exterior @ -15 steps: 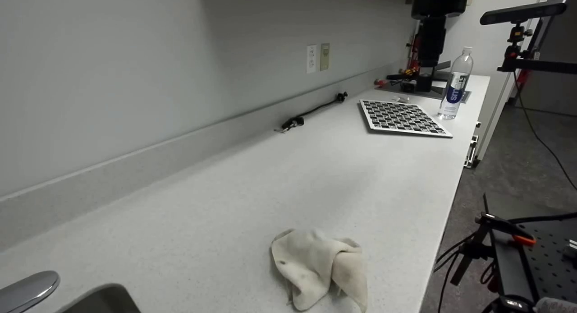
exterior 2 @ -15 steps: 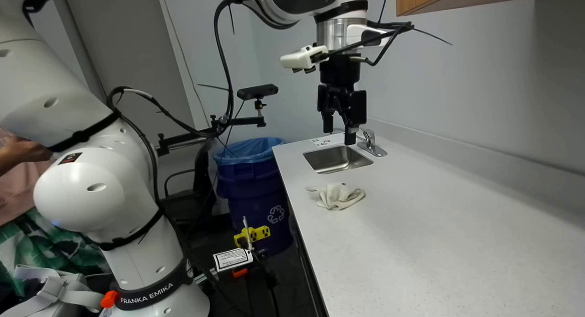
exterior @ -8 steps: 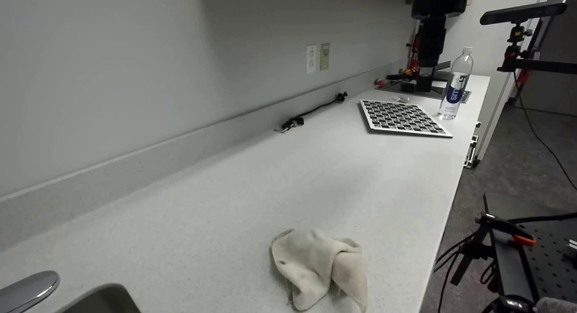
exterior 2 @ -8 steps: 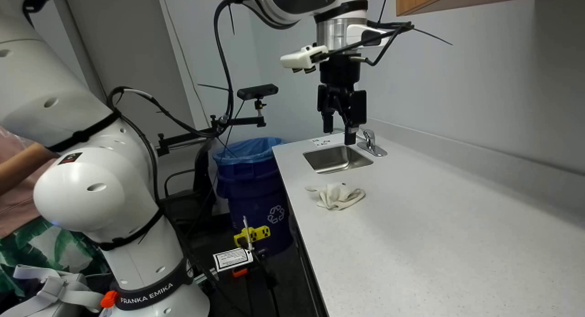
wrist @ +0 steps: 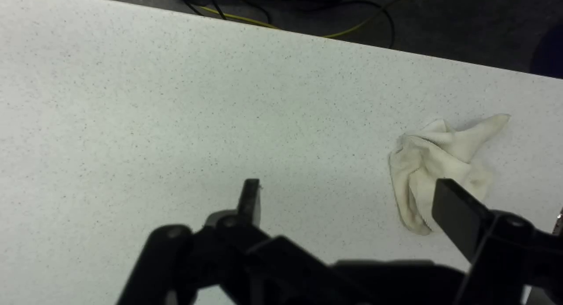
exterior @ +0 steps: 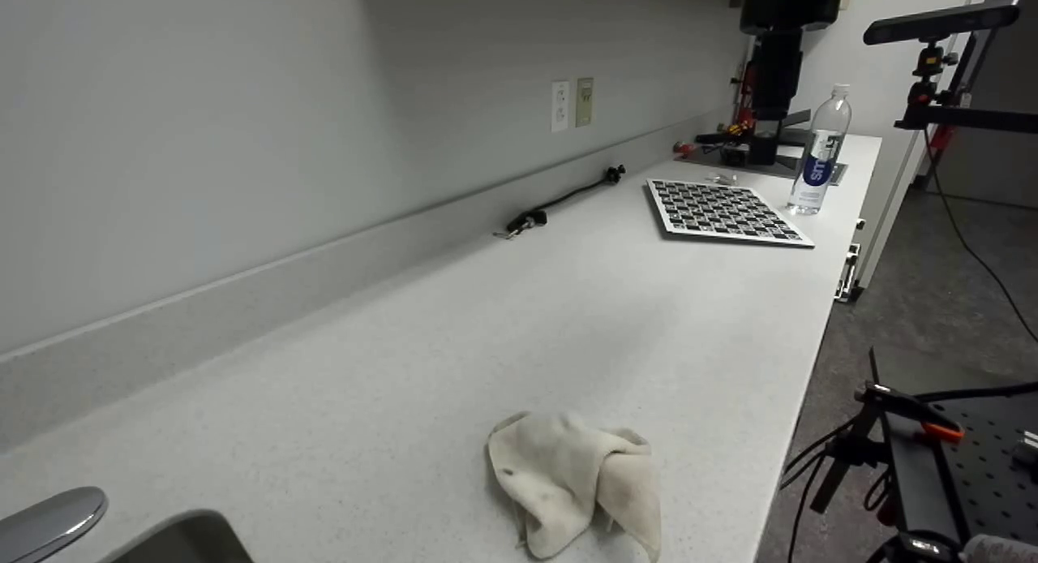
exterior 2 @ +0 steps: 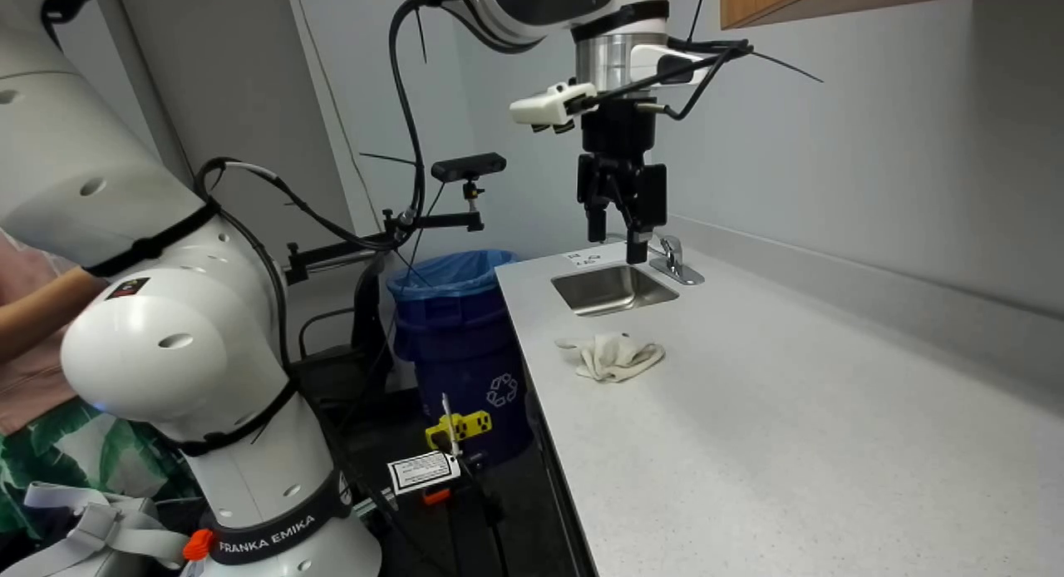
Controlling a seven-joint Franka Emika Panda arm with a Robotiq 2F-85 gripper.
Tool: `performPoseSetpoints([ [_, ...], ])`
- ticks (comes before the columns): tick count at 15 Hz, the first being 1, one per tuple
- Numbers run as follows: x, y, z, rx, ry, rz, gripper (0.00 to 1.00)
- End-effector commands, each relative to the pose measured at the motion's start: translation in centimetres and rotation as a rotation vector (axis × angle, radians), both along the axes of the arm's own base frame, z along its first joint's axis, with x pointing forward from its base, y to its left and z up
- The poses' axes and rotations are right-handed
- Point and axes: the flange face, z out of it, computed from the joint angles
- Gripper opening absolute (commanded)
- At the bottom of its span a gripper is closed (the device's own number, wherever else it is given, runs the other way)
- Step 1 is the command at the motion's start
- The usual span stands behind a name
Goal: Use the white cloth to wipe the cupboard
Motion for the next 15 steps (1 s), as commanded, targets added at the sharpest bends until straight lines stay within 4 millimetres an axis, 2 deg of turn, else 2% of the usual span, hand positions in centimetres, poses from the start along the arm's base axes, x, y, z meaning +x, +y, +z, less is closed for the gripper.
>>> performPoseSetpoints([
  [1,0.0,0.0,0.0,0.000,0.001,0.000,1.00],
  [6,-0.2,0.4,-1.4,-0.009,0.026,0.020,1.00],
  [10,-0.4,1.9,-4.6,-0.022,0.055,0.033,1.00],
  [15,0.7,5.4,-8.6,-0.034,0.006,0.100,1.00],
])
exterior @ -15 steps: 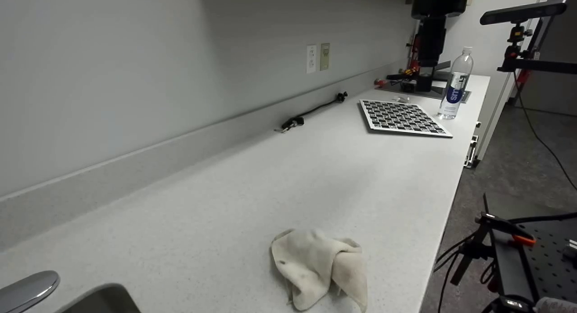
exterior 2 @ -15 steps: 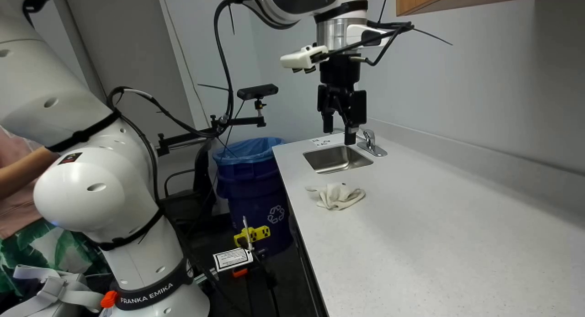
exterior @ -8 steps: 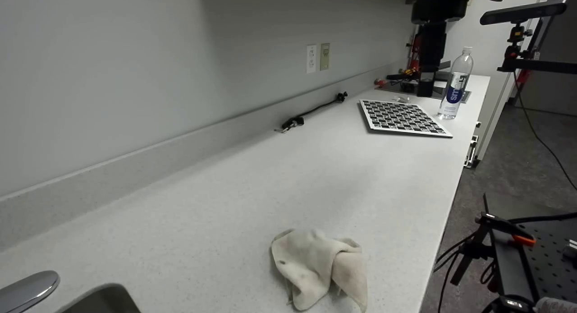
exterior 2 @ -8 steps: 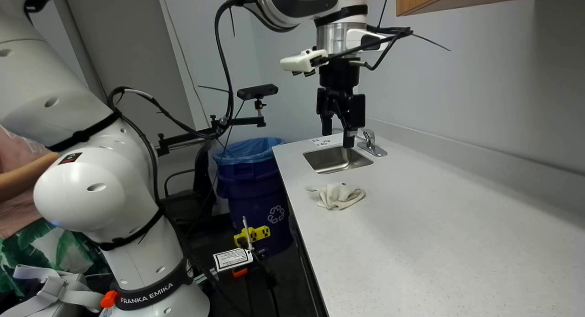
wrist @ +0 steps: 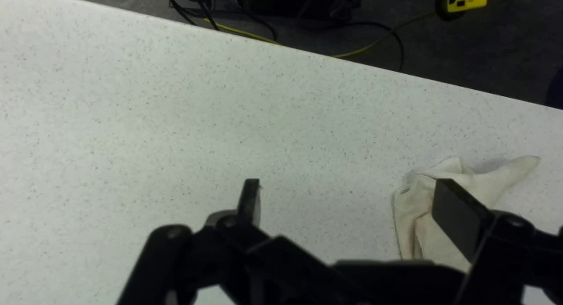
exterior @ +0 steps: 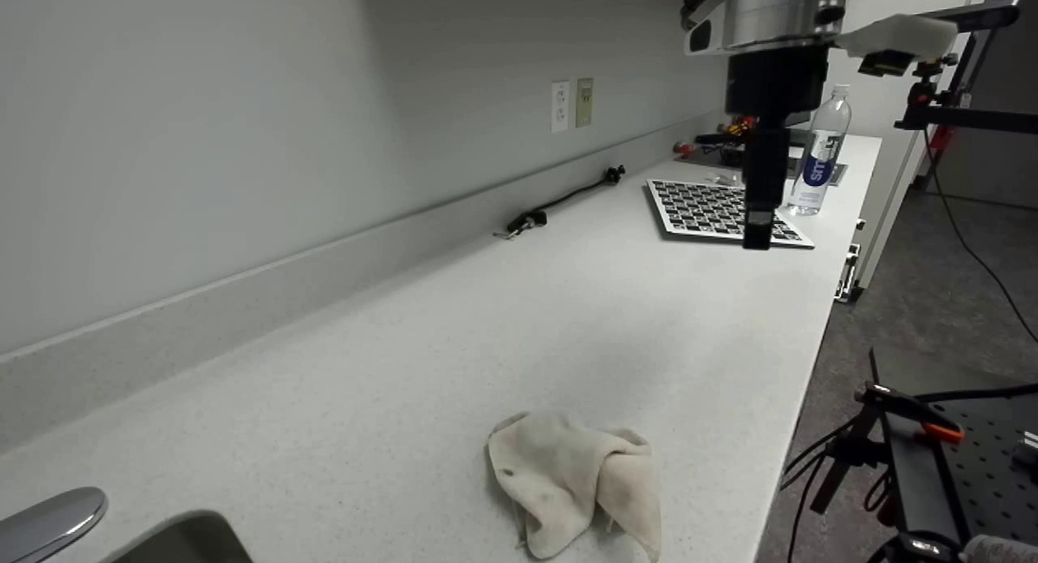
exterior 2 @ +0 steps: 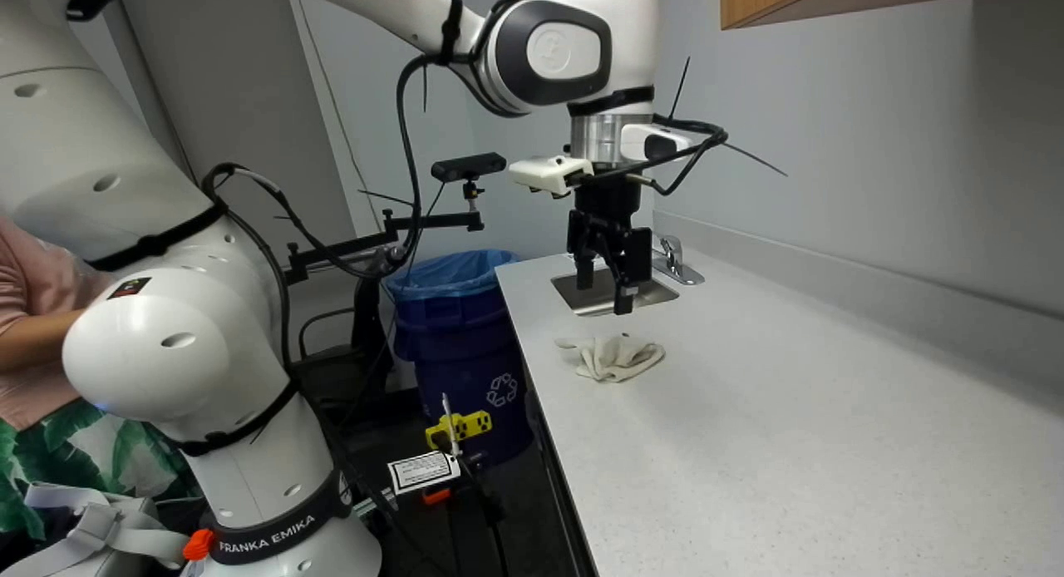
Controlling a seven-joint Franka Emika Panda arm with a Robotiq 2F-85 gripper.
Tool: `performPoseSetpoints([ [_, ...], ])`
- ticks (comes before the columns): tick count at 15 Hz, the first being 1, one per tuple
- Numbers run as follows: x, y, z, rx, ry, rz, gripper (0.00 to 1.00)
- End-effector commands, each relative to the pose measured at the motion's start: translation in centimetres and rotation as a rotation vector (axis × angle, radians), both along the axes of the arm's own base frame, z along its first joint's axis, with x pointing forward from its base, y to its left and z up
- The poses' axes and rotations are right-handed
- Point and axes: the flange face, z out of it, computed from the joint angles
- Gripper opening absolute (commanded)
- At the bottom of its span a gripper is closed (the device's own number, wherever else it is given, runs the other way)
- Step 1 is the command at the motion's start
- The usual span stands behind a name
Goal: Use the white cloth to wipe the cupboard
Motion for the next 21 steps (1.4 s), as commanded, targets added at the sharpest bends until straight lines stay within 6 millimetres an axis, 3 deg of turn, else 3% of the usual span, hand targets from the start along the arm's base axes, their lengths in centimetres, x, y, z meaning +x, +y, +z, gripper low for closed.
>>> performPoseSetpoints([
  [1,1.5,2.9,-2.5,-0.001,-0.052,0.051,1.00],
  [14,6.6,15.8,-10.8,0.031,-0.110,0.253,1.00],
  [18,7.1,18.3,-13.2,0.044,-0.081,0.280,1.00],
  [19,6.2,17.0,-12.3,0.035,-0.083,0.287,1.00],
  [21,6.2,17.3,-12.9,0.036,-0.071,0.290,1.00],
])
